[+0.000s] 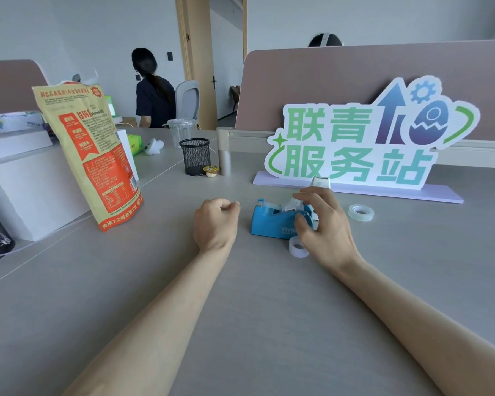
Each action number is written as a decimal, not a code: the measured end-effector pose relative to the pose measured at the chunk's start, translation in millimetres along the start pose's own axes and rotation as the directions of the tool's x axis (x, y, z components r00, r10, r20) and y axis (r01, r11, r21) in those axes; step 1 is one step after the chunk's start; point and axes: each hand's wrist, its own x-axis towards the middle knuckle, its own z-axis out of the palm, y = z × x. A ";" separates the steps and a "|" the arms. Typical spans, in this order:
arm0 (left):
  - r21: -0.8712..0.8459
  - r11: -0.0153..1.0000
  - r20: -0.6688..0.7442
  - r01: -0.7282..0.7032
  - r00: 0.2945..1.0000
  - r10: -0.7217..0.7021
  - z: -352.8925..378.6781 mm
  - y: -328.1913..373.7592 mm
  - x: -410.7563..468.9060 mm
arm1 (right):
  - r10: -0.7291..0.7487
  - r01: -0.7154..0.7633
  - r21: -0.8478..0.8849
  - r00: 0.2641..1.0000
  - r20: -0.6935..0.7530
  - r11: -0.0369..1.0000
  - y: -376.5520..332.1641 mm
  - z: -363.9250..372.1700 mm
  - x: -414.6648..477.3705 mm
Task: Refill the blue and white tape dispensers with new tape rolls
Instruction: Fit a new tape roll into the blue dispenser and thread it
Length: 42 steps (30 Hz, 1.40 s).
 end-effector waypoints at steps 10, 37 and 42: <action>0.258 0.963 0.169 -0.079 0.985 0.036 2.3 -0.7 -7.4 | 0.024 -0.023 -0.010 1.000 0.020 1.000 0.1 -0.5 -1.6; 0.126 0.924 0.507 -0.361 0.824 0.252 -17.2 1.6 -42.3 | 0.302 -0.308 0.050 0.948 0.099 0.950 -1.3 -2.7 -1.2; 0.134 0.909 0.508 -0.395 0.815 0.279 -12.5 -4.7 -37.6 | 0.366 -0.382 0.218 0.924 0.112 0.898 2.3 -8.0 1.5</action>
